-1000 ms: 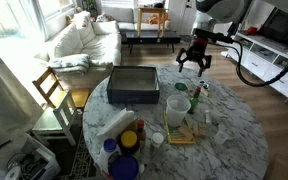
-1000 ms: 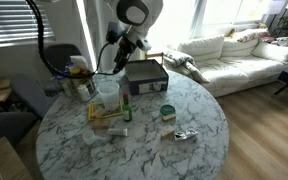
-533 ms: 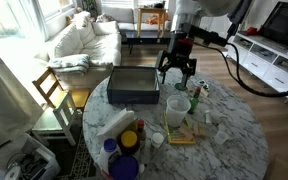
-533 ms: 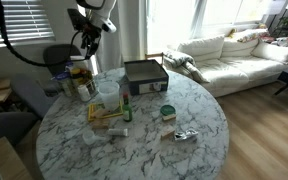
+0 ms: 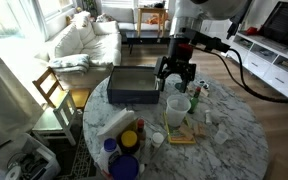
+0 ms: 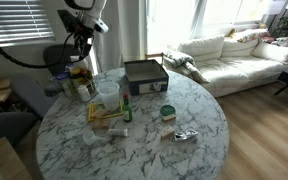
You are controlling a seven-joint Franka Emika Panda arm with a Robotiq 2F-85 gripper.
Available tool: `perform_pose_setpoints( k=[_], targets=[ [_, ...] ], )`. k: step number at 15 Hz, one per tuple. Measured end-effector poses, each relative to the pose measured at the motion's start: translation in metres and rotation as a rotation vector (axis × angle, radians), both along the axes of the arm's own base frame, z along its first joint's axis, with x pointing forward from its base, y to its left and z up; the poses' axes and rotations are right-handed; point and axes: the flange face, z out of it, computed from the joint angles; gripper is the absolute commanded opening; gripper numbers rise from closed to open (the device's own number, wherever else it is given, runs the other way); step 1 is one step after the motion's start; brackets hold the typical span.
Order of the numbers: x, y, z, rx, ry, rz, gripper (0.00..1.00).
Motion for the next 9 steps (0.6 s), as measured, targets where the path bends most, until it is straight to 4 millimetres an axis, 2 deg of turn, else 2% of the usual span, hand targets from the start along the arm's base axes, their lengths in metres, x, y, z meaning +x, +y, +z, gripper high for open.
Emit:
perform_pose_setpoints(
  k=[2, 3, 9],
  targets=[
    [-0.001, 0.009, 0.000, 0.023, -0.011, 0.037, 1.00],
    [-0.003, 0.020, 0.000, 0.046, -0.020, 0.077, 1.00],
    [-0.033, 0.134, -0.012, 0.165, -0.054, 0.396, 1.00]
  ],
)
